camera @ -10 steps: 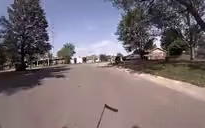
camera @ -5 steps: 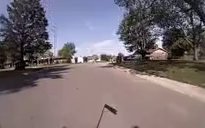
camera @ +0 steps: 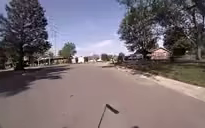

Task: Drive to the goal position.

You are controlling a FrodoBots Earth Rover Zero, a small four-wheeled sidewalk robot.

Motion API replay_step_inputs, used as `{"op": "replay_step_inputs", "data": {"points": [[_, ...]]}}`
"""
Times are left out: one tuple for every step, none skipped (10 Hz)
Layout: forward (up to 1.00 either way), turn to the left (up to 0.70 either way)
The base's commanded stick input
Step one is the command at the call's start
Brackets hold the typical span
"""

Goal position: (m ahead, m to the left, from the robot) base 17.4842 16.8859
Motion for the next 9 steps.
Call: {"op": "replay_step_inputs", "data": {"points": [[0.69, 0.03], [0.69, 0.03], [0.69, 0.03], [0.69, 0.03], [0.69, 0.03], [0.69, 0.03], [0.69, 0.03], [0.69, 0.03], [0.69, 0.03]]}}
